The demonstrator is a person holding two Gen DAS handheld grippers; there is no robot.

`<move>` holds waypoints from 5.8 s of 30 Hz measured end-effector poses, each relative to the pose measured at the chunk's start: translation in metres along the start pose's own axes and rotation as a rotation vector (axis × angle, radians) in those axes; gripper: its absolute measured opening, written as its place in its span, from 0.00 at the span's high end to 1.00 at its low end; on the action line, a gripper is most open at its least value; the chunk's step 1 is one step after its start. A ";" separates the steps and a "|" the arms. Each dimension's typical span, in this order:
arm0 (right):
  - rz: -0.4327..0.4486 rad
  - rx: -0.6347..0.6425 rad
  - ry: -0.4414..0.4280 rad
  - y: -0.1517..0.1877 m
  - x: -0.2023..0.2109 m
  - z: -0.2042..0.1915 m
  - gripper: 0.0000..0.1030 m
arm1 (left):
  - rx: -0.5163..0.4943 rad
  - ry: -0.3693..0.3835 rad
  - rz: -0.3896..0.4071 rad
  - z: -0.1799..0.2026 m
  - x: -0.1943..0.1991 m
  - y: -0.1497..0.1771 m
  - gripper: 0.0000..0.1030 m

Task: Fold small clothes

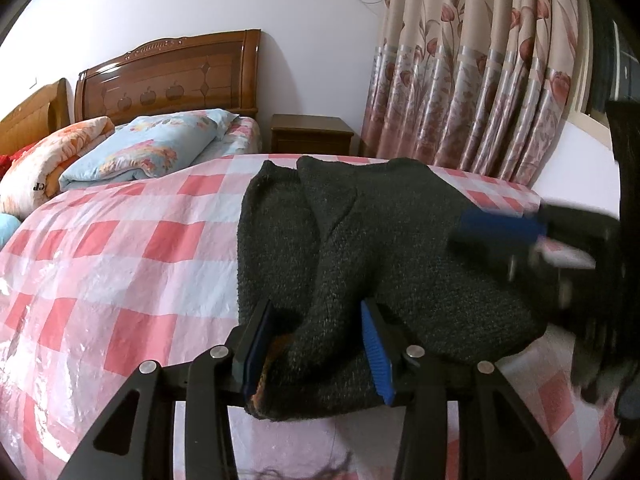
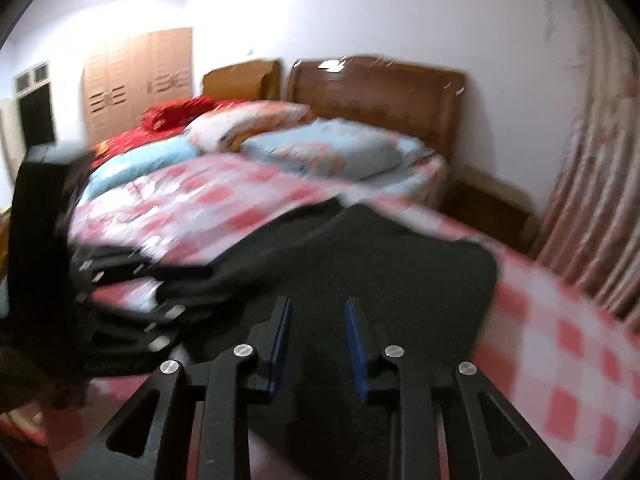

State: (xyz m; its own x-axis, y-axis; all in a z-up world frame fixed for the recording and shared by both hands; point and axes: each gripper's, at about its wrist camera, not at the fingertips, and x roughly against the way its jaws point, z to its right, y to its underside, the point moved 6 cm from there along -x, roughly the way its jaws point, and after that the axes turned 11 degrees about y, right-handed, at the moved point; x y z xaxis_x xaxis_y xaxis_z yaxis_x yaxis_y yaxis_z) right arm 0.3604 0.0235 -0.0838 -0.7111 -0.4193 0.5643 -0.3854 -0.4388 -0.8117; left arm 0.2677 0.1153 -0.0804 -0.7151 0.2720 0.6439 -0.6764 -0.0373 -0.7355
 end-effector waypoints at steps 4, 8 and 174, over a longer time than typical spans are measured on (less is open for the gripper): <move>-0.088 -0.096 0.020 0.006 -0.035 0.043 0.00 | 0.000 0.003 0.001 0.000 0.000 0.000 0.55; -0.107 -0.082 -0.014 0.003 -0.037 0.048 0.11 | -0.007 -0.006 -0.004 0.000 0.000 0.000 0.55; -0.014 -0.352 0.307 0.082 0.140 -0.029 0.00 | -0.055 -0.199 0.276 0.061 0.150 0.021 0.23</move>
State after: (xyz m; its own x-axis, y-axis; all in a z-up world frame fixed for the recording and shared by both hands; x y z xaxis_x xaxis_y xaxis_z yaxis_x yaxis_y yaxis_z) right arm 0.2126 -0.0485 -0.0760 -0.8250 -0.1369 0.5483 -0.5348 -0.1245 -0.8358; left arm 0.1353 0.0967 0.0132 -0.8937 0.0659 0.4438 -0.4464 -0.0303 -0.8943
